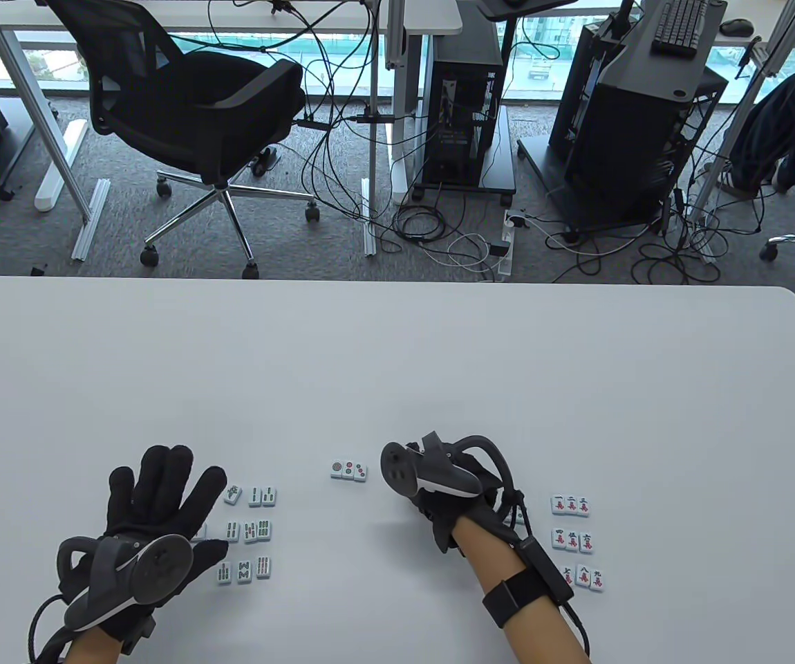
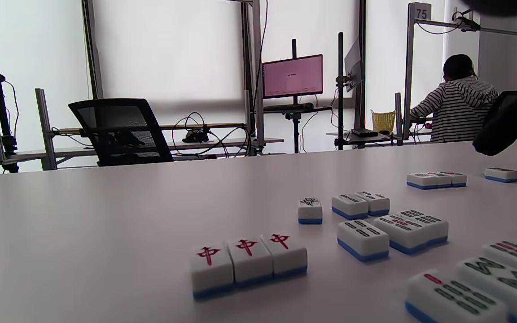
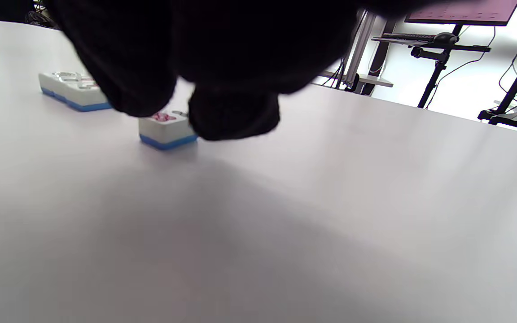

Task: Mahjong suit sorting

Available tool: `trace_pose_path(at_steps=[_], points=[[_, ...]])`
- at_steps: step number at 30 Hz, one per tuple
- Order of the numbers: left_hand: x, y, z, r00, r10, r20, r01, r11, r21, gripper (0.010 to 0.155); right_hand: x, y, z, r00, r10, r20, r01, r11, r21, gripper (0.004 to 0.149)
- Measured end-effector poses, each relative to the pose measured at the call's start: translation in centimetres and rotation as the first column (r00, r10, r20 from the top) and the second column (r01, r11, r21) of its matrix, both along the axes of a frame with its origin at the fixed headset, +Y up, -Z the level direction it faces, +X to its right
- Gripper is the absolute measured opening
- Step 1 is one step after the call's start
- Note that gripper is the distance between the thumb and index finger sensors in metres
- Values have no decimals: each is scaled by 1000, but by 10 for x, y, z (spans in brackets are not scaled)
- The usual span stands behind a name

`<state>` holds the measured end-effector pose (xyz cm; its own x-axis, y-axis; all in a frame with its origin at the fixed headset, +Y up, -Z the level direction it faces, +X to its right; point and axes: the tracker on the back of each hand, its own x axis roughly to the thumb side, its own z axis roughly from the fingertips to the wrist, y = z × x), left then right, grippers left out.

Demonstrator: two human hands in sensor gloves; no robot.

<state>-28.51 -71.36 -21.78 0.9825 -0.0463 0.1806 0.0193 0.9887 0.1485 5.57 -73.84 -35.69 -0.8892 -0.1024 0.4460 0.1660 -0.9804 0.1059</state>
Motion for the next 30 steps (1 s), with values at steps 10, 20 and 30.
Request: trace_pose_path(at_steps=[10, 20, 30], points=[[0, -1, -1, 1000, -12, -13, 12, 1000, -14, 87, 104, 9, 19, 972, 164, 166, -147, 983, -108, 61], [2, -6, -3, 999, -41, -23, 40, 999, -35, 87, 124, -19, 28, 968, 208, 138, -193, 975, -114, 60], [0, -6, -4, 999, -28, -29, 26, 999, -48, 87, 117, -11, 19, 969, 191, 154, -178, 979, -97, 56]])
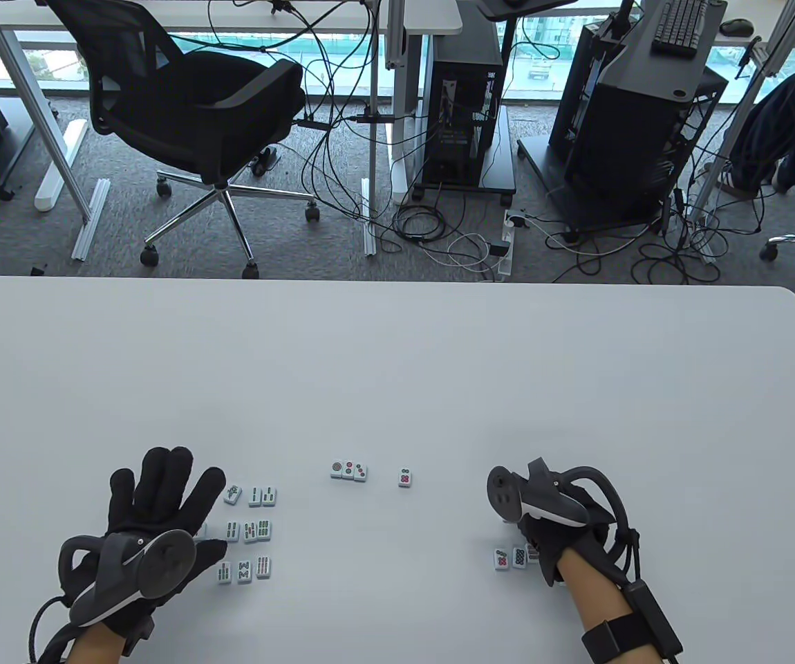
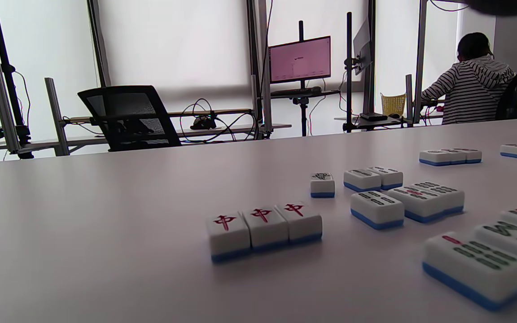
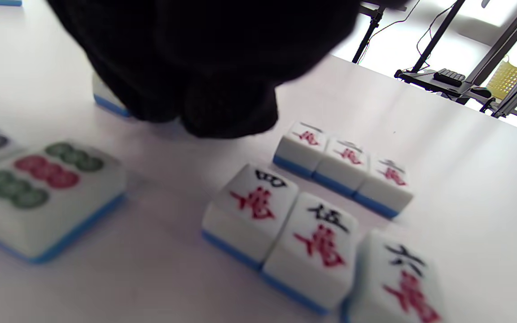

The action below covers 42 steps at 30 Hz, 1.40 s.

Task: Mahjong suit sorting

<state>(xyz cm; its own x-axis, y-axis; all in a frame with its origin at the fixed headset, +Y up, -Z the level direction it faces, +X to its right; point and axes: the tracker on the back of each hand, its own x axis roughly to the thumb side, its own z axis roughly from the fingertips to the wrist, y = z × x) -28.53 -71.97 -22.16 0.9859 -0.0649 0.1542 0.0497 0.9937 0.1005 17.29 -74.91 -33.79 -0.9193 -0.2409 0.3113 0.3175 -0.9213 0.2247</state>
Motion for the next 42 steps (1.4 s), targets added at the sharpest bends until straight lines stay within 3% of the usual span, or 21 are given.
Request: trace_pose_path(at_steps=[3, 7, 11, 16, 22, 27, 33, 42], points=[[-1, 0, 0, 1000, 6, 0, -6, 1000, 1, 87, -12, 7, -5, 1000, -19, 2, 19, 999, -32, 56], [-1, 1, 0, 1000, 13, 2, -13, 1000, 10, 87, -24, 10, -8, 999, 2, -42, -2, 1000, 3, 56], [-1, 1, -1, 1000, 20, 5, -20, 1000, 8, 87, -37, 24, -15, 990, -129, -49, 133, 987, 90, 58], [-1, 2, 0, 1000, 16, 3, -16, 1000, 7, 87, -87, 32, -18, 960, -236, -150, 256, 958, 132, 58], [-1, 2, 0, 1000, 18, 12, -18, 1000, 16, 87, -150, 16, -30, 951, -249, -184, 266, 961, 71, 58], [-1, 2, 1, 999, 27, 21, -28, 999, 24, 87, -183, -4, -35, 974, -135, -184, 145, 989, 38, 57], [-1, 4, 1, 999, 42, 29, -43, 999, 33, 87, -196, -11, -31, 980, -53, -191, 71, 993, 91, 56], [1, 3, 2, 999, 31, 35, -33, 999, 34, 87, -190, -3, -26, 978, -62, -200, 82, 992, 94, 60]])
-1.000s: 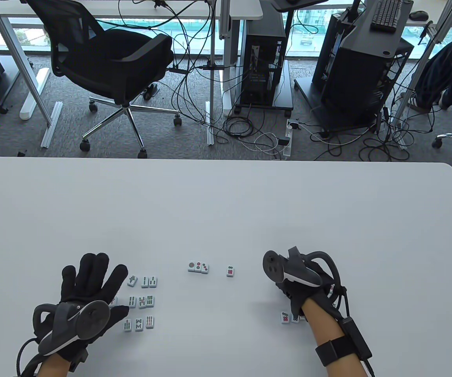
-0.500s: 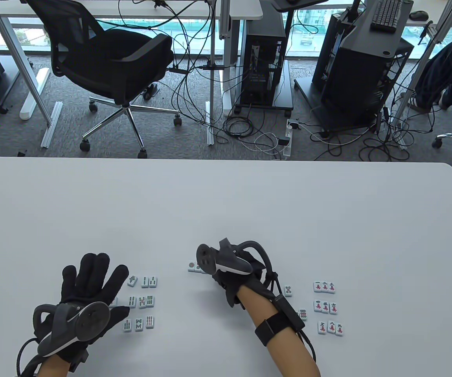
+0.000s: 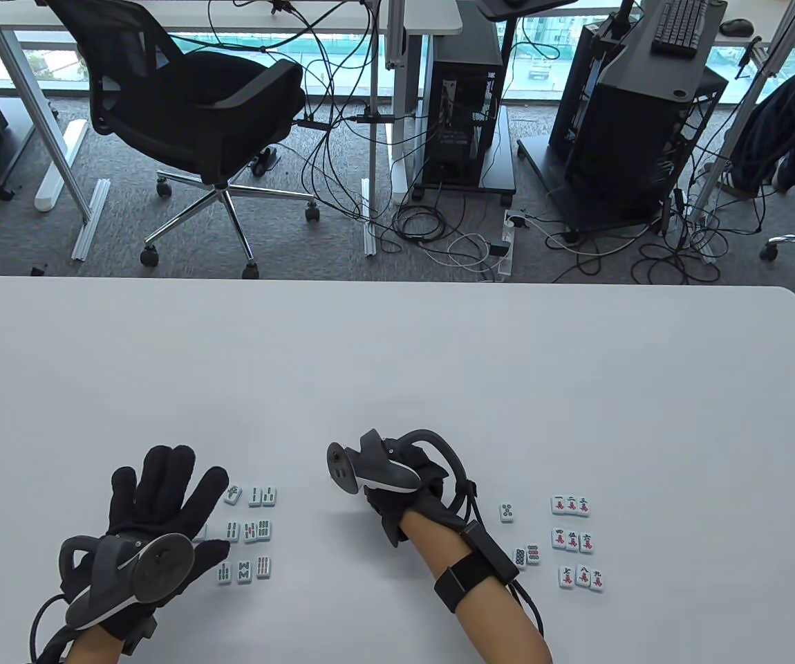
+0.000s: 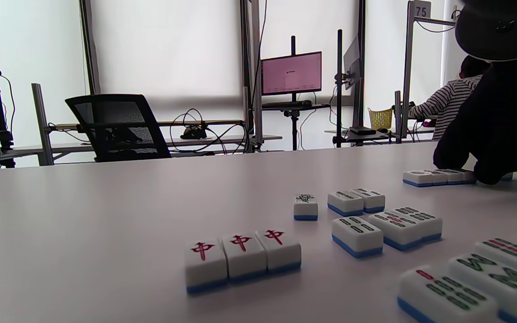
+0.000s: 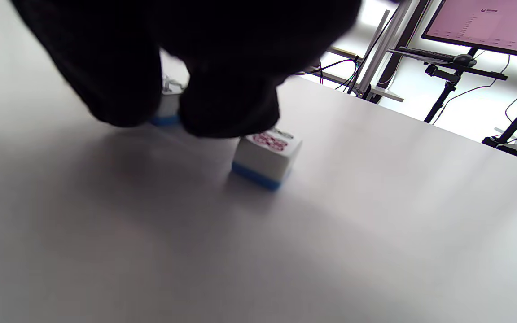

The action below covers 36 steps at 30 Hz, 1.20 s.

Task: Mahjong suit sorting

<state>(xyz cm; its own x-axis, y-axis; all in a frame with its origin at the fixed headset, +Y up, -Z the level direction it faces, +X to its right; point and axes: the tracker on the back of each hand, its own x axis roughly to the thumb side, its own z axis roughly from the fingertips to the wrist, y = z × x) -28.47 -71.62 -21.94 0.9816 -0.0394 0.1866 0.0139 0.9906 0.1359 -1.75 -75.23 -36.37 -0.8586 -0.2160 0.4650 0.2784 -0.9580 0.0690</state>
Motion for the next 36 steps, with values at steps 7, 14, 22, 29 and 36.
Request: trace_pose_path(at_steps=[7, 14, 22, 29, 36], points=[[0, 0, 0, 1000, 1, 0, -1, 1000, -4, 87, 47, 44, 12, 989, -151, -5, 151, 987, 56, 62], [2, 1, 1, 1000, -12, -6, 11, 1000, -15, 87, 127, 37, 28, 994, -28, 102, 32, 999, -40, 61], [5, -1, 0, 999, -41, -10, 41, 999, -24, 87, 170, 5, 32, 976, 102, 192, -75, 986, -146, 62], [5, 0, 0, 999, -33, -11, 33, 999, -32, 87, 168, -8, 34, 985, 99, 142, -87, 992, -88, 56], [4, 0, -1, 1000, -19, -8, 19, 999, -31, 87, 136, 3, 23, 992, -18, 128, 30, 995, -97, 57]])
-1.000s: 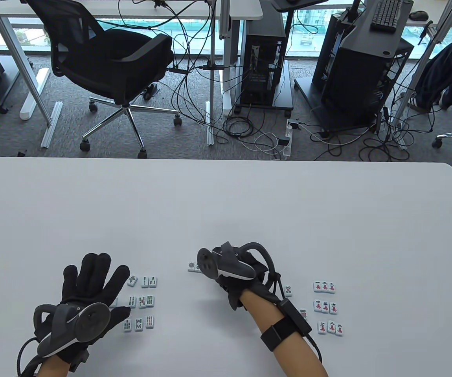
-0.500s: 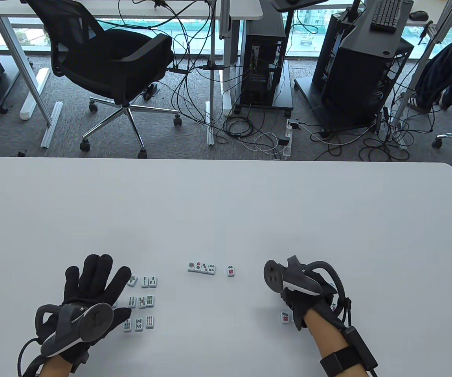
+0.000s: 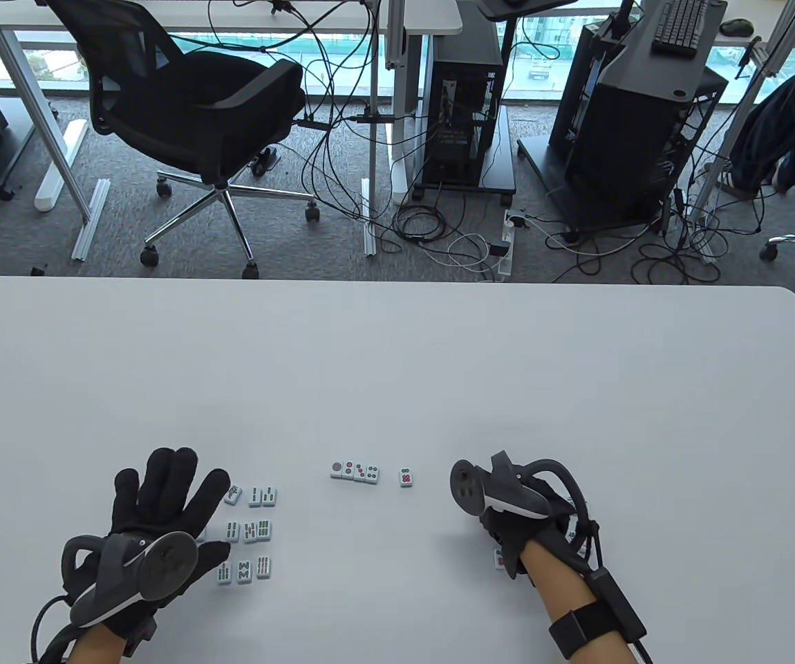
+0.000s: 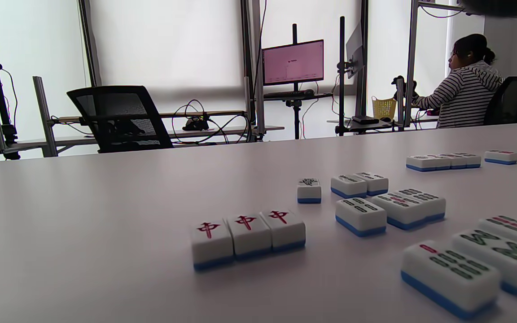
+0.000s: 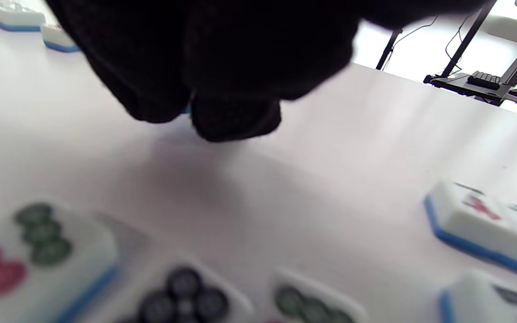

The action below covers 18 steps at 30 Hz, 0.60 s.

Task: Mahjong suit sorting

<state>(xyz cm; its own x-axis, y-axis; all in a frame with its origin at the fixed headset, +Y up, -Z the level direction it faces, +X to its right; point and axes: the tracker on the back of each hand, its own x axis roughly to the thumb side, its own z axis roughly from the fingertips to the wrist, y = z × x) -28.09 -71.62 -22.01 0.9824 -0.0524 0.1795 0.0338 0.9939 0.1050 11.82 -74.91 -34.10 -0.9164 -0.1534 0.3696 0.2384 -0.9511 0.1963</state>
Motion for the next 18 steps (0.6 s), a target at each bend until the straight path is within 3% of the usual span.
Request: trace_pose_path(at_steps=[5, 10, 18], points=[[-1, 0, 0, 1000, 10, 6, -10, 1000, 2, 87, -53, 13, -6, 994, -75, -84, 80, 995, 60, 58], [-2, 2, 0, 1000, 20, 8, -20, 1000, 12, 87, -102, 11, -11, 990, -43, -133, 56, 994, 94, 58], [-3, 4, 1, 999, 39, 20, -40, 999, 23, 86, -131, -7, -19, 992, 82, -91, -76, 995, 66, 56]])
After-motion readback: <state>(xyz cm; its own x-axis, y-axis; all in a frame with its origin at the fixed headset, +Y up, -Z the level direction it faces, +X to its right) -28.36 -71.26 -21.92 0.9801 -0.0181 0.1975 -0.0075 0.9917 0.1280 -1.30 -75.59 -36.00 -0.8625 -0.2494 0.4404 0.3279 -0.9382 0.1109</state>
